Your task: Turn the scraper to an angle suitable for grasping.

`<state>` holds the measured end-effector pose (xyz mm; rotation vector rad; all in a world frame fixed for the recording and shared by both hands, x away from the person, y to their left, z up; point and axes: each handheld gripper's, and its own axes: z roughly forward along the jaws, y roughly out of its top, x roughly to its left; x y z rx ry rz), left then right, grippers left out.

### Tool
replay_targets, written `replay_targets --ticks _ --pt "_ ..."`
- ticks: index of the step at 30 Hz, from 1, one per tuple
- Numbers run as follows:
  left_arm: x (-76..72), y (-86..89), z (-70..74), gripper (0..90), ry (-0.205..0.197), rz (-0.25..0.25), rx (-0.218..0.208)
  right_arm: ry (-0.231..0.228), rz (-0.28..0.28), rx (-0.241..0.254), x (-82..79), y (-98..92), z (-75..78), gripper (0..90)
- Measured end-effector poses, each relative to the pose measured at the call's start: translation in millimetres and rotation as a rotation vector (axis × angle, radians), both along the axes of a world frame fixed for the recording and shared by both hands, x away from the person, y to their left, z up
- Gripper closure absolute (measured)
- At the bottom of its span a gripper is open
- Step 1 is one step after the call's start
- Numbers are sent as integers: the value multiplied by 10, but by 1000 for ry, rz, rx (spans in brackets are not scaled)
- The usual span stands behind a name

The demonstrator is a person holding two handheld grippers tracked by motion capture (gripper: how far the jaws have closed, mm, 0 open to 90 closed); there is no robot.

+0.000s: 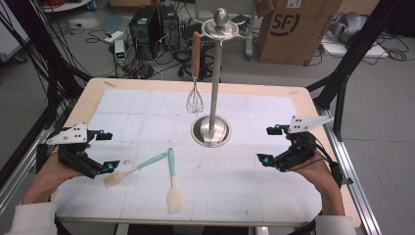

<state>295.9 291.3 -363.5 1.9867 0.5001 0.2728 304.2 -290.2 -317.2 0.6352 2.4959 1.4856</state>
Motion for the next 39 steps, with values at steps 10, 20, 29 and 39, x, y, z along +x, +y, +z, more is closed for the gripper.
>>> replay_targets --ticks 10,20,29,39 --pt "8 -31 21 69 -6 -7 18 9 -6 -13 -24 -73 2 1" --pt "27 -142 218 230 -28 -102 99 6 -6 -19 -37 -89 19 1" --pt "93 -381 395 507 -12 -223 208 10 -2 -23 -40 -71 14 1" --pt "169 -652 472 800 16 -280 278 9 8 -28 -51 -51 9 1"
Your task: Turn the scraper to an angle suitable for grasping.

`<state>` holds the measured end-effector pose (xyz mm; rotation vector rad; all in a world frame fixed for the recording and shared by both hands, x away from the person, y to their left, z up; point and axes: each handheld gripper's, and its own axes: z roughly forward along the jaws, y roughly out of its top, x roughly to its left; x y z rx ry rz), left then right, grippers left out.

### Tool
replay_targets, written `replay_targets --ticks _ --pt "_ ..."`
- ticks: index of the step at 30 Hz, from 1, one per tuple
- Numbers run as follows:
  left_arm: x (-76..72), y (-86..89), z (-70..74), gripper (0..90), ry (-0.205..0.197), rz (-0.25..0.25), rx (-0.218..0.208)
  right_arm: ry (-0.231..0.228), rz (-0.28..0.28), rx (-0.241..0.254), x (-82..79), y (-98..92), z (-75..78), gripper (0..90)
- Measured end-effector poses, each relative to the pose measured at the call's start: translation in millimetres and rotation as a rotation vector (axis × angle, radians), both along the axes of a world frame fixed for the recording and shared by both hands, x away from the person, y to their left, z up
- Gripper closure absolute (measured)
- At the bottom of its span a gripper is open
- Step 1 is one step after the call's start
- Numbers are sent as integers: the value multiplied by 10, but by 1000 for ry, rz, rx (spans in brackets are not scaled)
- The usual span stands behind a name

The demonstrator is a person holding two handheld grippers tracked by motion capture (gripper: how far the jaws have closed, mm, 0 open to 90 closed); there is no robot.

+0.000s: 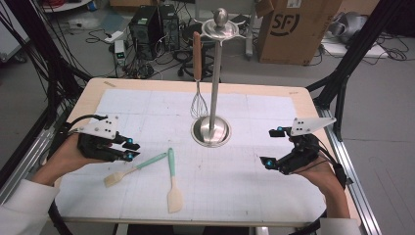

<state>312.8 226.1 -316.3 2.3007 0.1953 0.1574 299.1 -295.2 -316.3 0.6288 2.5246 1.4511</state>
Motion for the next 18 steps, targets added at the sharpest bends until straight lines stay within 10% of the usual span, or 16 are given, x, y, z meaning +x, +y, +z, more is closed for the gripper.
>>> replay_targets --ticks 18 --pt "-15 -535 -212 899 18 -162 176 3 -1 0 -20 -47 -14 1"
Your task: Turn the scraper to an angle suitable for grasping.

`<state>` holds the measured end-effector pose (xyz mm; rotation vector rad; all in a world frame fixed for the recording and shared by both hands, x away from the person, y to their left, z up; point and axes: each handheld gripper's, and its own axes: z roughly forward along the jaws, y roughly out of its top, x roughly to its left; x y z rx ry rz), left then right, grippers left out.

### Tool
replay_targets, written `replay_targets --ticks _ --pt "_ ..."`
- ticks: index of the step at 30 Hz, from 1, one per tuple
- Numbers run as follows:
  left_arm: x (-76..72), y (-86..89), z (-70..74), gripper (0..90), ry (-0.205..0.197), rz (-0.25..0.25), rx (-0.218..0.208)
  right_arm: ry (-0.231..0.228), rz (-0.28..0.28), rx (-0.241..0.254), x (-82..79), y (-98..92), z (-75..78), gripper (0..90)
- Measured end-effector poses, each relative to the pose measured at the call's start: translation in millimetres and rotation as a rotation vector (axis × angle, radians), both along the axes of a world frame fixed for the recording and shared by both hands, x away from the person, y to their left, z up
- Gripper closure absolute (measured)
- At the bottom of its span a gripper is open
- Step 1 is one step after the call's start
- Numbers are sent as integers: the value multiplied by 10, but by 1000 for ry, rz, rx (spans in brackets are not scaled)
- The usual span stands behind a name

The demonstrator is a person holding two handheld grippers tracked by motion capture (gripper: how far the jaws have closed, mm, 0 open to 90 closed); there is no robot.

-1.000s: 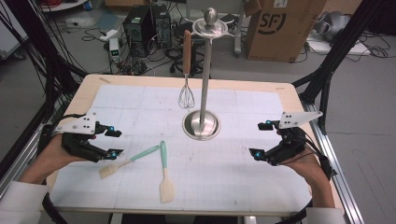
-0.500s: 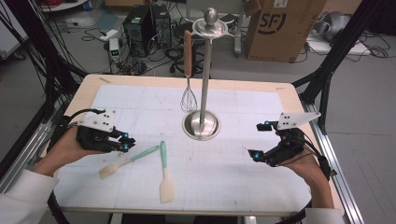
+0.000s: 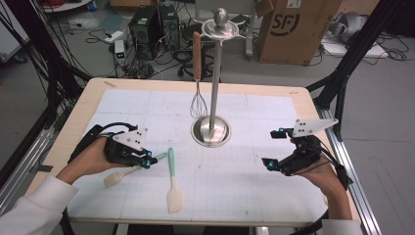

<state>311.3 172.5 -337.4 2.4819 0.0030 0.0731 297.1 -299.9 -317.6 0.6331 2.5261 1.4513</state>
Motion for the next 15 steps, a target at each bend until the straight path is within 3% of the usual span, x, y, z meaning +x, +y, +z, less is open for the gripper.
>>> replay_targets --ticks 10,15 --pt "-67 -277 -227 899 24 -73 162 3 3 -7 2 20 -15 1" --pt "-75 -339 -308 899 29 -84 186 7 9 -7 5 25 -12 1"
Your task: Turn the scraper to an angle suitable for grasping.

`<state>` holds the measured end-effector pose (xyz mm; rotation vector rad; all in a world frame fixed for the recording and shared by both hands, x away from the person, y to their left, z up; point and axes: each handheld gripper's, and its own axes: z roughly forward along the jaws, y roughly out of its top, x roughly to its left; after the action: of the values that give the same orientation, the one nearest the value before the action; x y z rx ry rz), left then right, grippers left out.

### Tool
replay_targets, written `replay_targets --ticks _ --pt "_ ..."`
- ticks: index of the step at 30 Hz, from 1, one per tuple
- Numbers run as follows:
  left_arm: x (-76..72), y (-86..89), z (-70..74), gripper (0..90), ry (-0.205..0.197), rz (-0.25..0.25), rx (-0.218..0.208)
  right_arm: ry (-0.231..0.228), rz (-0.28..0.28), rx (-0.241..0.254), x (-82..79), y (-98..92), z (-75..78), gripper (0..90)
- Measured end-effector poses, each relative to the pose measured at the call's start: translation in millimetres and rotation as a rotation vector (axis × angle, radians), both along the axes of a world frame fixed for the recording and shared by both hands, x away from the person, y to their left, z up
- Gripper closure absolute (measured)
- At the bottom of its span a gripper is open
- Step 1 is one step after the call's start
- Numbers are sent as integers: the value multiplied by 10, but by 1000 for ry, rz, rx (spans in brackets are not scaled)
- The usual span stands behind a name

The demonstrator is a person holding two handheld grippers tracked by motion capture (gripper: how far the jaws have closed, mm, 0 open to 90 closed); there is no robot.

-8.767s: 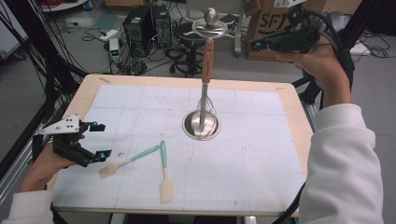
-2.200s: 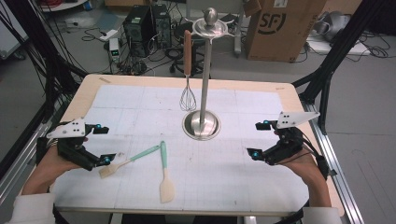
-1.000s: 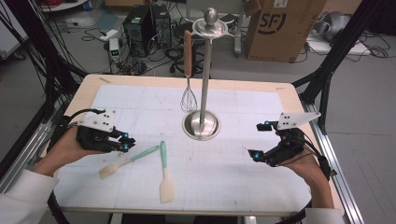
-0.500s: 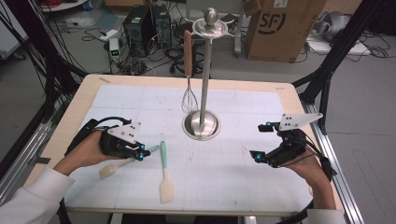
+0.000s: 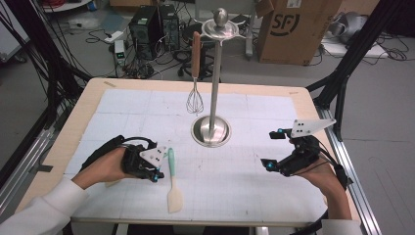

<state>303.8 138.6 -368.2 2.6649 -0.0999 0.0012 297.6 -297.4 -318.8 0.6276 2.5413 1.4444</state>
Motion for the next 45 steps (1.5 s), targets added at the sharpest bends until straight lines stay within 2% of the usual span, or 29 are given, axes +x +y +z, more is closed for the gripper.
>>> replay_targets --ticks 4,12,18,21,24,26,29,30,40,45 --pt "-5 -40 -64 899 10 2 29 -1 -1 1 0 -5 5 1" --pt "-19 -182 -207 899 23 -25 89 5 1 -6 5 5 -4 1" --pt "-16 -245 -297 899 36 -21 135 1 1 -4 6 -9 -5 1" --pt "-18 -277 -322 899 47 -24 143 8 -1 -4 6 -19 -4 1" --pt "-21 -315 -352 899 63 -10 130 11 -2 -5 7 -20 -4 1" --pt "-16 -336 -365 899 58 -15 131 16 -3 -10 3 -22 -3 1" --pt "-23 -346 -385 899 65 -7 143 11 -2 -5 2 -31 -2 1" --pt "-23 -348 -394 899 66 -3 158 11 -5 -9 -1 -35 0 1" --pt "-33 -411 -413 900 52 7 188 15 -3 -13 1 -36 10 1" --pt "-40 -475 -410 900 43 17 184 13 2 -14 12 -18 10 1"
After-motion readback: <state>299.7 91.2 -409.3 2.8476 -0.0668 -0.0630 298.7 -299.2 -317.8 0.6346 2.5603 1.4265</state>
